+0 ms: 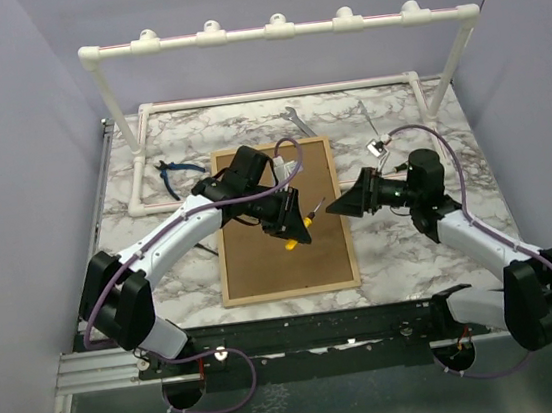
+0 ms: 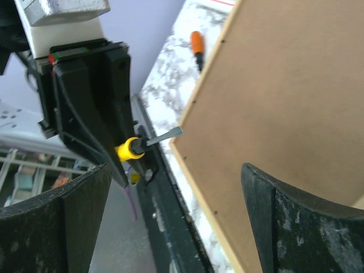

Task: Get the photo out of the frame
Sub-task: Adjust the screwdriver.

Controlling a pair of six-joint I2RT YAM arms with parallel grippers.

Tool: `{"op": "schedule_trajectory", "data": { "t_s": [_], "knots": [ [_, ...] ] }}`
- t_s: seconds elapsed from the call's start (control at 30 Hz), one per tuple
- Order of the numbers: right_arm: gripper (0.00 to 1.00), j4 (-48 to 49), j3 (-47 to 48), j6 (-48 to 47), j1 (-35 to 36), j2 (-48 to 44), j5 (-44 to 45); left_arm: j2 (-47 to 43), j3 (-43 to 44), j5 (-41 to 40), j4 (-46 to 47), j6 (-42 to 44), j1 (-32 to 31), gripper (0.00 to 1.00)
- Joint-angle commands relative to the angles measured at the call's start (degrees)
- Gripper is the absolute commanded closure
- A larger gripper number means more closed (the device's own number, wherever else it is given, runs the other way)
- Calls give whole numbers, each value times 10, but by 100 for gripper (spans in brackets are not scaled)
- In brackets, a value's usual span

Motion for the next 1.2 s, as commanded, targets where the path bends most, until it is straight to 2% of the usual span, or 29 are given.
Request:
{"op": "schedule_trajectory", "data": {
  "t_s": [0.0,0.2,0.43,0.7,0.77,0.83,0.9,1.03,1.1,1.17],
  "knots": [
    [4,37,12,55,-2,-34,-88,-33,-17,86,64,43,0,100],
    [8,26,30,41,-2,-28,-140,-40,-21,126,72,49,-11,100],
    [19,92,31,92,3,-3,-160,-29,-7,122,91,34,-41,100],
    [44,139,24,129,6,10,-170,-17,10,114,98,23,-54,100],
    [55,138,22,131,6,11,-174,-16,12,113,99,21,-55,100],
    [59,135,20,131,6,9,-175,-15,13,111,99,21,-55,100],
    [59,135,16,134,5,7,-176,-14,14,110,100,21,-55,100],
    [34,189,-3,170,6,0,-188,-13,14,114,101,21,-55,100],
    [32,221,-11,189,6,1,-200,-13,14,115,101,20,-55,100],
    [33,228,-11,193,6,5,-215,-15,16,117,101,21,-56,100]
  ]
}}
